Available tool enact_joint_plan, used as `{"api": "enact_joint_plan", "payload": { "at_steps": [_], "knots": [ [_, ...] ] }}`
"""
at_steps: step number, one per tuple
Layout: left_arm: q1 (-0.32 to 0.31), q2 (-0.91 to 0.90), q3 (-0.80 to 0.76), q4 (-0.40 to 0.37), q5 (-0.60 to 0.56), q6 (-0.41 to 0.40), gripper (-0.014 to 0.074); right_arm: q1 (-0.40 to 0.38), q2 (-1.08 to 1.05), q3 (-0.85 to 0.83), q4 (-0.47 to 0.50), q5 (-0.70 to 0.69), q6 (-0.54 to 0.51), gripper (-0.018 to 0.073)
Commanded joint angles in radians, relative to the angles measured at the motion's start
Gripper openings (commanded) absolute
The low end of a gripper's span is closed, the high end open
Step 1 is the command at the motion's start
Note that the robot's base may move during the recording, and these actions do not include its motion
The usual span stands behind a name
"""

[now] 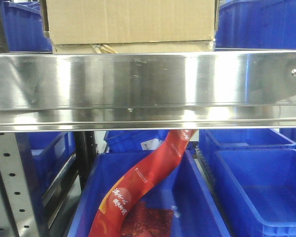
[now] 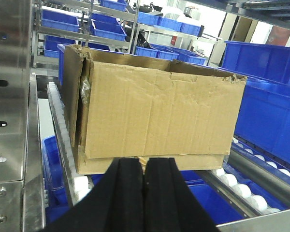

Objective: Stack two boxes on right shelf middle

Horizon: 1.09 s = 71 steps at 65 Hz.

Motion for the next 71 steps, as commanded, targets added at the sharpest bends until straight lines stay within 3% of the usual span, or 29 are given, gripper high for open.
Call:
{"api": "enact_joint_plan", "payload": {
  "at_steps": [1,25,71],
  "knots": [
    [-0.004,-0.007,-0.003,-0.002,-0.023,0.000,-0.0092,-0.003,-0.009,0.001,0.004,-0.036,-0.004,-0.0162],
    [-0.004,-0.007,-0.003,-0.002,-0.023,0.000,-0.0092,-0.003,-0.009,0.001,-0.055,0.066,-0.004,-0.0162],
    [-0.004,-0.007,-0.003,-0.002,-0.023,0.000,-0.0092,-0.005,-0.009,0.001,-0.046,-0.026,-0.004,-0.0162]
  ]
}}
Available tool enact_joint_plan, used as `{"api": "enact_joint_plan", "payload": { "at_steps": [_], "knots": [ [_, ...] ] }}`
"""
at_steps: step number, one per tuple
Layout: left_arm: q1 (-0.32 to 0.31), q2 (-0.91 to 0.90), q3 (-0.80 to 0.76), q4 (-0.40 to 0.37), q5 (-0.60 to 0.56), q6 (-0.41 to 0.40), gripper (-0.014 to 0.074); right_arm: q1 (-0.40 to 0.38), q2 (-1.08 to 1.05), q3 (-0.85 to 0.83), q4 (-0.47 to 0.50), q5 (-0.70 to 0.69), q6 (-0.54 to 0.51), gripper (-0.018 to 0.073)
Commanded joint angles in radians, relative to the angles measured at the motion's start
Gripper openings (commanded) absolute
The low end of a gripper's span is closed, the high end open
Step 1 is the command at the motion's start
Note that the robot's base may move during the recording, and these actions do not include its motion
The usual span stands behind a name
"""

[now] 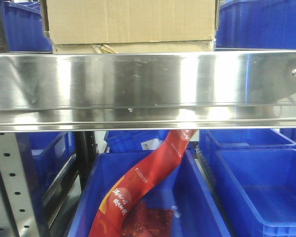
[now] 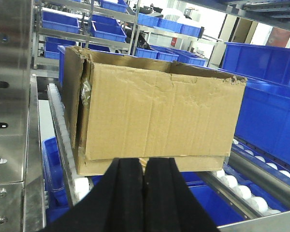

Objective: Stack two boxes on right shelf middle

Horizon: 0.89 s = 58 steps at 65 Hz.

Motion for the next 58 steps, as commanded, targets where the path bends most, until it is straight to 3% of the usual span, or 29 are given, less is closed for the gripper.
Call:
{"api": "enact_joint_plan", "payload": {
  "at_steps": [1,25,30,34,40,45,54,58],
  "knots": [
    [-0.004,-0.005,-0.003,-0.002,-0.021,0.000,-0.0092,-0.005,-0.009,0.000,-0.001,-0.026,-0.002,-0.0162],
    [-0.004,-0.007,-0.002,0.000,-0.021,0.000,-0.0092,-0.005,-0.009,0.000,-0.001,-0.026,-0.002,-0.0162],
    [0.007,-0.007,0.007,0.072,-0.032,0.000,-0.0092,-0.005,-0.009,0.000,-0.001,-0.026,-0.002,-0.0162],
    [0.048,-0.023,0.037,0.159,-0.082,0.000,-0.0092,-0.005,-0.009,0.000,-0.001,-0.026,-0.002,-0.0162],
    [0.143,-0.081,0.122,0.163,-0.139,0.029,-0.0092,-0.005,-0.009,0.000,-0.001,-0.026,-0.002,-0.0162],
    [0.210,-0.143,0.210,0.142,-0.164,0.061,-0.0092,-0.005,-0.009,0.000,-0.001,-0.026,-0.002,-0.0162],
    [0.295,-0.276,0.362,0.040,-0.169,0.205,-0.0092,-0.005,-0.009,0.000,-0.001,-0.026,-0.002,-0.0162],
    [0.324,-0.329,0.416,0.004,-0.167,0.217,-0.0092,-0.005,-0.009,0.000,-0.001,-0.026,-0.002,-0.0162]
  ]
}}
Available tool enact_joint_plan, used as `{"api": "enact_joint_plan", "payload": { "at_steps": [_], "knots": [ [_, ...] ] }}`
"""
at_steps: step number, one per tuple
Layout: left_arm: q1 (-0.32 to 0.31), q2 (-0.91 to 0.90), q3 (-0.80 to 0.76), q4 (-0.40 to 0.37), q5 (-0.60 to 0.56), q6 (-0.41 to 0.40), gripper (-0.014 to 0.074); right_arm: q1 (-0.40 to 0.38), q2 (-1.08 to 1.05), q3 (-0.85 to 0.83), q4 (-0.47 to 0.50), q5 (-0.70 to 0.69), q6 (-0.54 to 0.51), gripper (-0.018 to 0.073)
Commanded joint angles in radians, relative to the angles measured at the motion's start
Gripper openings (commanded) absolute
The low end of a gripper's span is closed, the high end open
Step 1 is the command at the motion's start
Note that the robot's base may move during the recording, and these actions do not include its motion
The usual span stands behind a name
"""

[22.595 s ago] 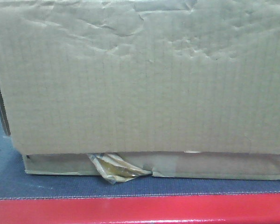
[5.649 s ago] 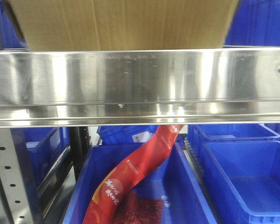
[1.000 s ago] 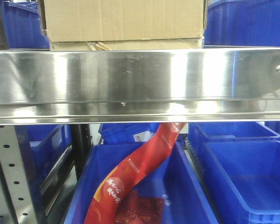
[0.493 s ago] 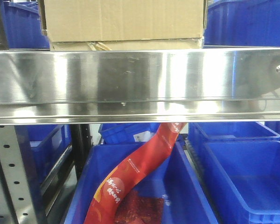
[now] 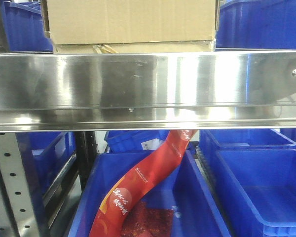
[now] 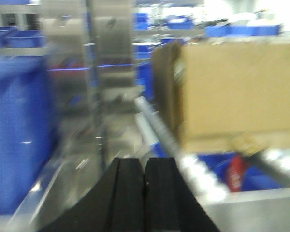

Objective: Stack two boxes on right shelf middle

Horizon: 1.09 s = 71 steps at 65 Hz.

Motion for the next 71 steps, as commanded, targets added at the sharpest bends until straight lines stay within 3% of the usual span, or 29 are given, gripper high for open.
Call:
{"api": "enact_joint_plan", "payload": {
  "at_steps": [1,20,71],
  "knots": [
    [0.037,-0.076,0.065,-0.058,-0.025,0.044,-0.0092,-0.005,-0.009,0.000,-0.001,-0.025,-0.002,-0.0162],
    [0.062,-0.291,0.226,-0.058,-0.008,0.033,-0.0092,-0.005,-0.009,0.000,-0.001,-0.025,-0.002,-0.0162],
    [0.062,-0.293,0.227,-0.062,0.022,0.028,-0.0092,-0.005,-0.009,0.000,-0.001,-0.025,-0.002,-0.0162]
  ]
}}
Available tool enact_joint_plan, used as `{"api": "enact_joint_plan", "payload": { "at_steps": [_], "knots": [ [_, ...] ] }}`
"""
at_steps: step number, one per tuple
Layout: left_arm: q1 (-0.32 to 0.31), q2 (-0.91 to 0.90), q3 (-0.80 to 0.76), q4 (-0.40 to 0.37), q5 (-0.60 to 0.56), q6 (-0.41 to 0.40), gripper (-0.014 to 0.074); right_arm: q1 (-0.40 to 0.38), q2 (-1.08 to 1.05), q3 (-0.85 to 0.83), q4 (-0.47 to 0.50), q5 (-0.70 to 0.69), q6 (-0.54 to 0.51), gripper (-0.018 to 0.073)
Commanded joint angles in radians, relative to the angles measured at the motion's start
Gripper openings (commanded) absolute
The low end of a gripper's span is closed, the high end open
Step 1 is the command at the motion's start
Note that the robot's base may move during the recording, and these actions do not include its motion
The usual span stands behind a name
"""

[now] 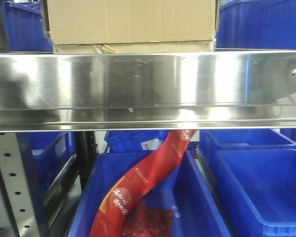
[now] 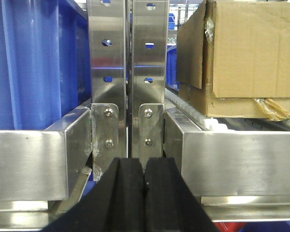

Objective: Stack two boxes on right shelf middle

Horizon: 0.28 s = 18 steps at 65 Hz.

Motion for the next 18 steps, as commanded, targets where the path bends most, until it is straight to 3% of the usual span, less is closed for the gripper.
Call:
{"api": "enact_joint_plan", "payload": {
  "at_steps": [1,18],
  "knots": [
    [0.003,-0.006,-0.002,-0.004,-0.012,-0.008,-0.0092,-0.005,-0.008,0.000,-0.001,-0.017,-0.002,-0.0162],
    [0.003,-0.006,-0.002,-0.004,-0.012,-0.008,-0.0092,-0.005,-0.008,0.000,-0.001,-0.017,-0.002,-0.0162]
  ]
}}
